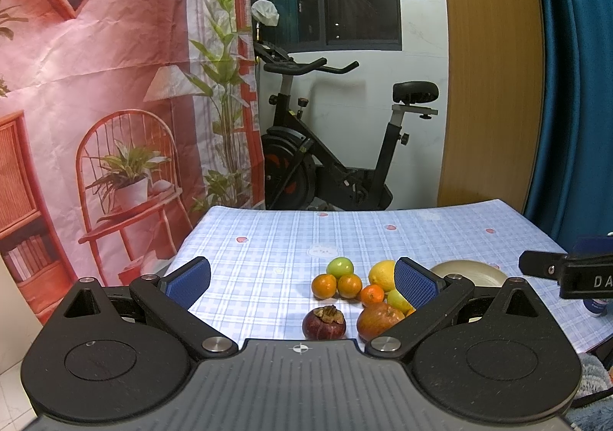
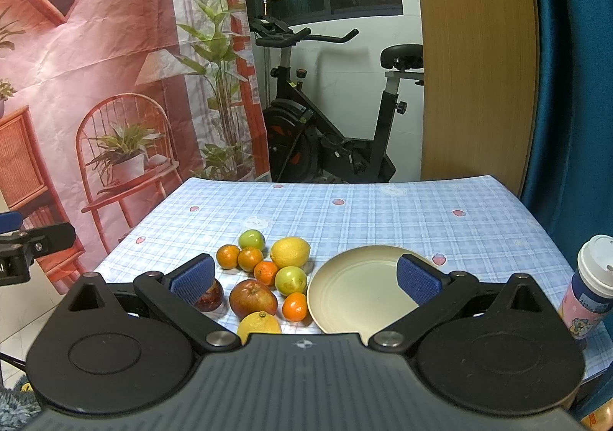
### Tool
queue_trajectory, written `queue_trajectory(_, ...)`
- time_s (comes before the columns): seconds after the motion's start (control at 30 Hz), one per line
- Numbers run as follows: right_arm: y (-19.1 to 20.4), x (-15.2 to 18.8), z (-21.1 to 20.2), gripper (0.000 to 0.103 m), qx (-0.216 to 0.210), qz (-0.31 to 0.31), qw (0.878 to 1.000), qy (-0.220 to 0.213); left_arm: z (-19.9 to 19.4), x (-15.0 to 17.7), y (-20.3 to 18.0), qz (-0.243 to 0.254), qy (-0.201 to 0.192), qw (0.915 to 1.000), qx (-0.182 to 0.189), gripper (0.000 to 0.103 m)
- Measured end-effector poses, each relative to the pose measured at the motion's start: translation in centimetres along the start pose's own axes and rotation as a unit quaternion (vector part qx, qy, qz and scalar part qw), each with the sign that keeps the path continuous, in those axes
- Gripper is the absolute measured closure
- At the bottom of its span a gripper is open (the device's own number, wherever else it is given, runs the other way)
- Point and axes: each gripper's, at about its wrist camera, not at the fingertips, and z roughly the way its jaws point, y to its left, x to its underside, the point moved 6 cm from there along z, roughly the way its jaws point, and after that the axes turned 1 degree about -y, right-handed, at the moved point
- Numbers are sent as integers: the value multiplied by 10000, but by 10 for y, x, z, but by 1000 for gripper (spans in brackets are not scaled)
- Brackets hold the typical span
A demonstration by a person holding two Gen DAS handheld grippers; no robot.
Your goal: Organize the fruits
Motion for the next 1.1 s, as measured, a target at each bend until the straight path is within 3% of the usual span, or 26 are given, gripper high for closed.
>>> queue_trajectory(0.17,-12,-18,-1,0,-73,73,9992,-387,9,-9,9,-52,-148,9998,-139,0)
queue_trajectory(0.33,-24,-36,12,0,-194,191,9947,-996,20,-18,9,72,-525,9972,-522,0)
queue_trajectory(0.47,-25,-44,32,0,-518,342,9924,-1063,33,-28,7,71,-653,9965,-510,0)
queue_trajectory(0.6,-24,-50,41,0,-551,396,9841,-1640,52,-29,9,-152,-548,9980,-269,10)
queue_trajectory(0.73,-19,-50,68,0,-598,264,9885,-1364,72,-26,9,-357,-533,9979,-128,11)
queue_trajectory(0.93,-14,-45,112,0,-545,33,9947,-871,95,-20,-2,-268,-691,9972,22,11)
queue_trajectory(1.0,-9,-38,123,0,-613,-70,9945,-844,107,-10,-11,-250,-554,9977,315,11)
queue_trajectory(1.1,-6,-16,132,0,-391,-110,9961,-783,125,15,-13,-645,-160,9966,483,12)
